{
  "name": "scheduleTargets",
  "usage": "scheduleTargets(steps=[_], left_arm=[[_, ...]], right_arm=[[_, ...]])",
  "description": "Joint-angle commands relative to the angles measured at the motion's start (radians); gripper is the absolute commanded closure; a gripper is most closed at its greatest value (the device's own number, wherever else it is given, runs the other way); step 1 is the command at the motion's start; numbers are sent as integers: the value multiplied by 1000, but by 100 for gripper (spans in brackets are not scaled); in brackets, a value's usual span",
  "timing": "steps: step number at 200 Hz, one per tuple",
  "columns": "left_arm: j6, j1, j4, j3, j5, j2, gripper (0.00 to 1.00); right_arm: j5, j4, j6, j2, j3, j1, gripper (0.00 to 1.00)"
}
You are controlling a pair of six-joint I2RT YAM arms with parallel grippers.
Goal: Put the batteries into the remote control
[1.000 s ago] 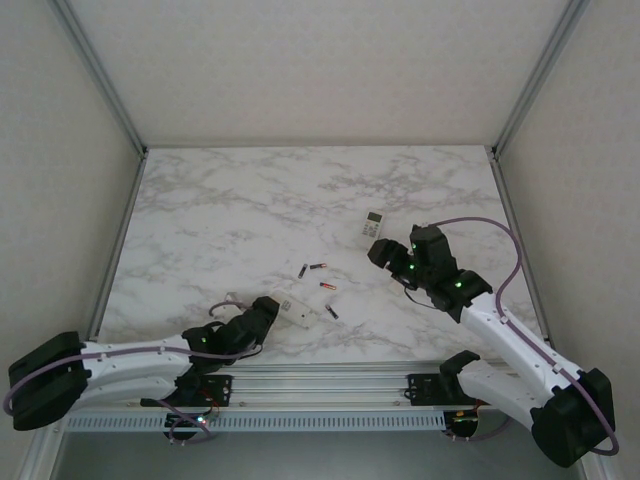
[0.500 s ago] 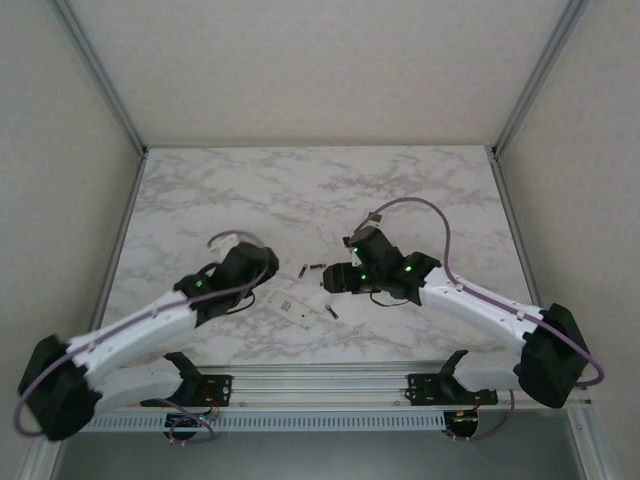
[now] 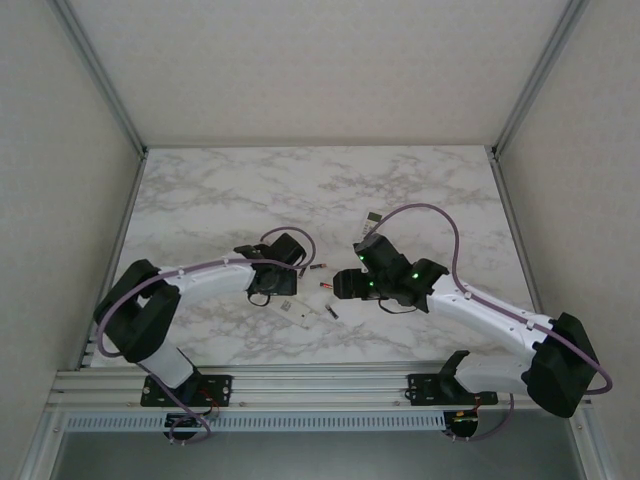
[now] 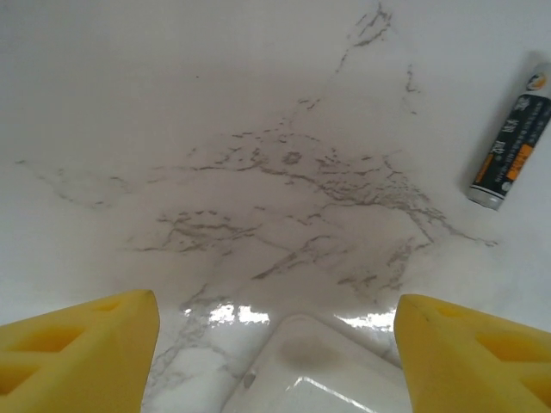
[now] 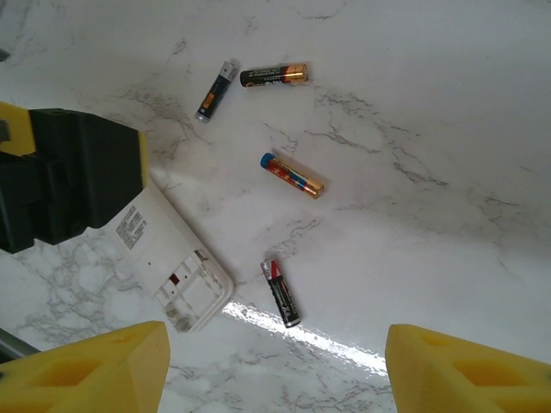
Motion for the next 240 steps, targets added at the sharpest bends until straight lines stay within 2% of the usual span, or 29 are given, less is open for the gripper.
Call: scheduleTargets(steps=[1,99,156,211,240], left_arm=[[41,6,-29,22,-3,36,28],[-25,2,-36,-54,49,-39,49],[-34,0,-44,-54,66,-91,51],[-26,1,-30,-66,41,-41,40],[-28,0,-11,-62,46,-4,40]], right_arm=[[40,-31,11,-17,-17,4,32],[57,-44,0,8,0,4,31],[52,-36,8,24,3,4,31],[39,-30,9,45,11,3,31],[27,-45,5,58,26,4,31]])
